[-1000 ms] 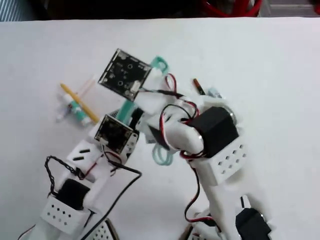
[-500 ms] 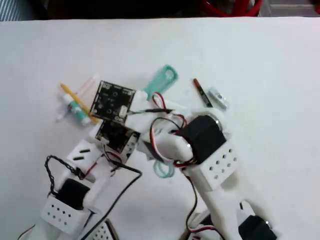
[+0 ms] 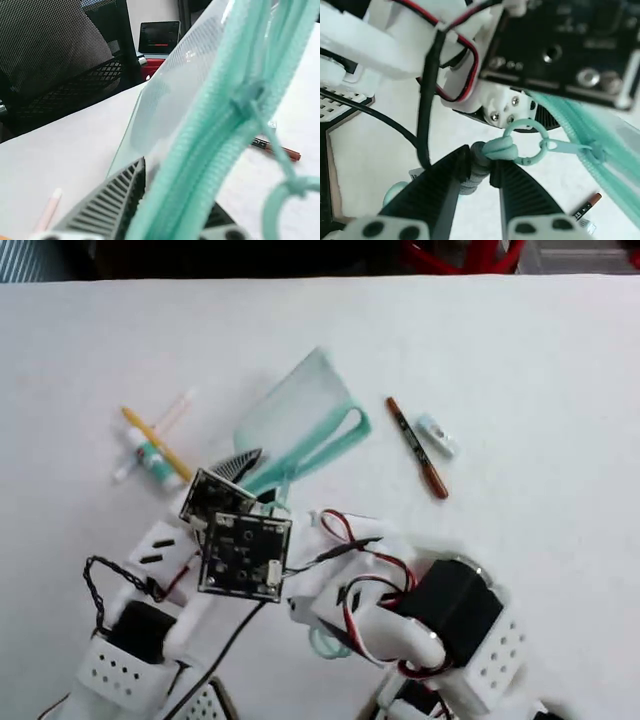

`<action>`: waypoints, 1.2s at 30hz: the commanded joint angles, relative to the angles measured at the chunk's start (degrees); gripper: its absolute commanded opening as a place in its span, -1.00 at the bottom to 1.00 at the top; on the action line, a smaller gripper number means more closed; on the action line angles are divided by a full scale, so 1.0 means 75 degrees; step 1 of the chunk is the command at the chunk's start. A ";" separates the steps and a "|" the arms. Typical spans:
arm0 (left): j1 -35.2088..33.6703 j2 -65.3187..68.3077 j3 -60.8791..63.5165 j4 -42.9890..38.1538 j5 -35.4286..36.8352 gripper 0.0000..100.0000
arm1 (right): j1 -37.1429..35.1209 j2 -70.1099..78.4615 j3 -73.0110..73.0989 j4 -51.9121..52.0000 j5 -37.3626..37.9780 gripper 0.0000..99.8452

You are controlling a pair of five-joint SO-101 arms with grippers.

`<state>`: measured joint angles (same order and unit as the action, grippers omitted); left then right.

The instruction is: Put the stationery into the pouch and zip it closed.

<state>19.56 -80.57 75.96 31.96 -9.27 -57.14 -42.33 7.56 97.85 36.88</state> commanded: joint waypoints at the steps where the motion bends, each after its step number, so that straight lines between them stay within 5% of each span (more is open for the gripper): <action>1: -0.0064 -0.0123 -0.0551 -0.0047 0.0129 -0.95 | -0.0510 -0.0029 0.0070 0.0041 0.0117 -0.96; 9: -0.0053 -0.0123 -0.0469 -0.0082 0.0129 -0.95 | -0.1682 -0.0088 -0.0598 0.0041 0.0598 -0.96; 16: -0.0053 -0.0123 -0.0422 -0.0105 0.0129 -0.95 | -0.1729 -0.0100 -0.0516 0.0041 0.1266 -0.96; 22: -0.0064 -0.0123 -0.0434 -0.0105 0.0129 -0.95 | -0.1729 -0.0088 0.1453 0.0029 0.2215 -0.96; 30: -0.0088 -0.0123 -0.0422 -0.0105 0.0129 -0.95 | -0.1565 -0.0651 0.0996 0.0053 0.2180 -0.95; 36: -0.0076 -0.0123 -0.0422 -0.0105 0.0129 -0.95 | -0.0018 -0.1248 0.0293 0.0053 0.1242 -0.36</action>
<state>18.95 -80.57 75.87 31.96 -9.10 -61.71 -49.54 12.75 98.29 47.69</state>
